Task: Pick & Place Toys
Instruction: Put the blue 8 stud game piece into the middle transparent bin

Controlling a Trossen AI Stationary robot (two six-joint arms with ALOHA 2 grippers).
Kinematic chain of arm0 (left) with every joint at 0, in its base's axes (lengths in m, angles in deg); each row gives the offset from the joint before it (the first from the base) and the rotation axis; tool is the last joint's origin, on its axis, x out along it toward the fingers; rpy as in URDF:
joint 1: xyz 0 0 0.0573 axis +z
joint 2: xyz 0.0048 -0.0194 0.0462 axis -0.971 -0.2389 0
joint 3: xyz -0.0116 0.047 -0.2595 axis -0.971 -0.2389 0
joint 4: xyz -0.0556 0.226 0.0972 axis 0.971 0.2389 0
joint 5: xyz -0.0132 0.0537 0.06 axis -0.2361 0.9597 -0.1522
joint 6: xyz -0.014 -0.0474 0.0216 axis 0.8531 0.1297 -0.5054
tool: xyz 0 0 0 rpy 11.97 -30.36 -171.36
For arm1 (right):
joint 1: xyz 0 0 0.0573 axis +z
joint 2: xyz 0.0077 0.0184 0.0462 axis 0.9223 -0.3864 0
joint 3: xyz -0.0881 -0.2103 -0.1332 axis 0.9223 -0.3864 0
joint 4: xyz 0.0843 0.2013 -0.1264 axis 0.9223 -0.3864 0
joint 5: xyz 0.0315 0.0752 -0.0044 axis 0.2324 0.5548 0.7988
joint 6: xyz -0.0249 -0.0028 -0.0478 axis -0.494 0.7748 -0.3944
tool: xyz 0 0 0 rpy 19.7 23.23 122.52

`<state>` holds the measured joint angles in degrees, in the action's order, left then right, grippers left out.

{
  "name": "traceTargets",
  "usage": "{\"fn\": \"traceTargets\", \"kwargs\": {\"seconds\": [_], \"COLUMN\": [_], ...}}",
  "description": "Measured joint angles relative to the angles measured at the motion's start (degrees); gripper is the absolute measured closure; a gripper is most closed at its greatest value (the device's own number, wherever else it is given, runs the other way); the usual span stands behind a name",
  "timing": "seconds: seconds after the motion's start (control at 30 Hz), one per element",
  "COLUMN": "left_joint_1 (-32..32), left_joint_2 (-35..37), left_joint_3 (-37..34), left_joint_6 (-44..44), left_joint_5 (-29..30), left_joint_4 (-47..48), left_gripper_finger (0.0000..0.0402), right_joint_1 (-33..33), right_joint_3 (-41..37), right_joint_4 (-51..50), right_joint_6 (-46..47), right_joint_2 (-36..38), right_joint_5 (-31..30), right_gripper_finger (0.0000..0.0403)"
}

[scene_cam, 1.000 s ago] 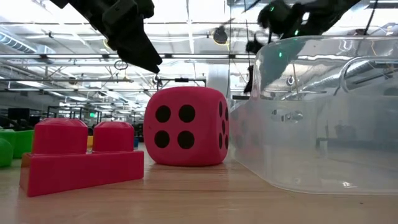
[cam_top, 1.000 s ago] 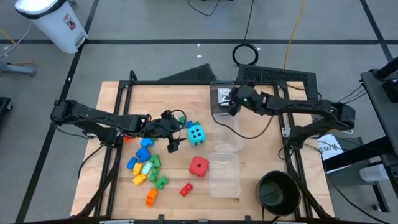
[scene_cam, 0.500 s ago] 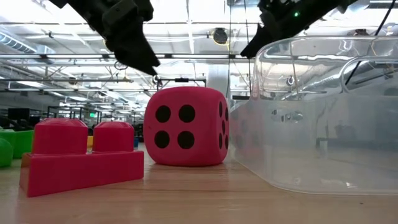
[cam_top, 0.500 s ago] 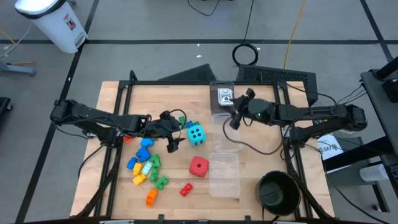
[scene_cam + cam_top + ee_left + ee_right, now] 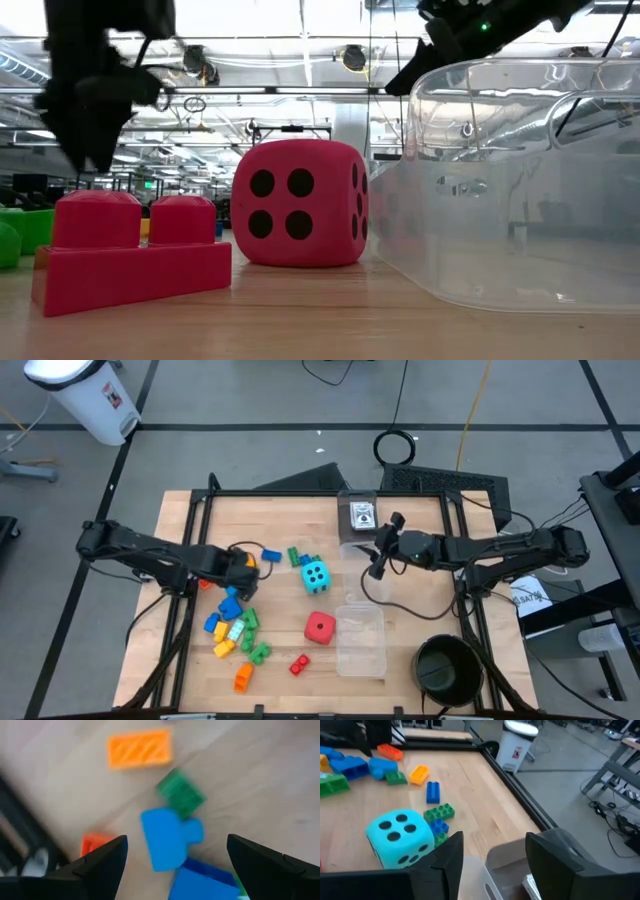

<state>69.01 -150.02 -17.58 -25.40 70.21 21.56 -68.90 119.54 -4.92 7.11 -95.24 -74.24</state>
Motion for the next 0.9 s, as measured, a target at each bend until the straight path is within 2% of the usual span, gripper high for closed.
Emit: {"fn": "traceTargets", "kwargs": {"seconds": [0.07,0.2,0.27,0.4,0.63,0.67,0.9], "left_joint_1": [-0.32,-0.10,0.62,1.49,2.90,3.15,7.54], "left_joint_2": [-0.07,-0.07,-0.76,-0.74,-1.61,-1.87,-6.75], "left_joint_3": [-2.13,-6.51,-6.63,-6.52,-8.00,-8.10,-6.41], "left_joint_6": [4.78,6.97,7.42,8.96,12.85,12.82,9.91], "left_joint_5": [-0.51,-0.24,0.92,2.74,1.53,1.53,0.75], "left_joint_4": [1.16,1.57,1.56,0.88,-1.06,-1.19,0.76], "left_gripper_finger": [0.0055,0.0058,0.0074,0.0152,0.0360,0.0381,0.0397], "right_joint_1": [0.00,-0.02,-0.02,-0.02,-0.02,-0.02,-0.05], "right_joint_3": [-0.18,-0.21,-0.21,-0.21,-0.23,-0.23,-0.23], "right_joint_4": [0.51,1.30,1.74,2.68,3.42,3.44,4.43], "right_joint_6": [-0.31,-0.68,-0.68,-0.68,-1.05,-1.07,-1.84], "right_joint_2": [0.00,0.00,0.00,0.00,0.00,0.00,0.00], "right_joint_5": [0.02,0.00,0.00,0.02,0.00,0.00,0.00], "right_gripper_finger": [0.0222,0.0223,0.0225,0.0229,0.0232,0.0232,0.0232]}}
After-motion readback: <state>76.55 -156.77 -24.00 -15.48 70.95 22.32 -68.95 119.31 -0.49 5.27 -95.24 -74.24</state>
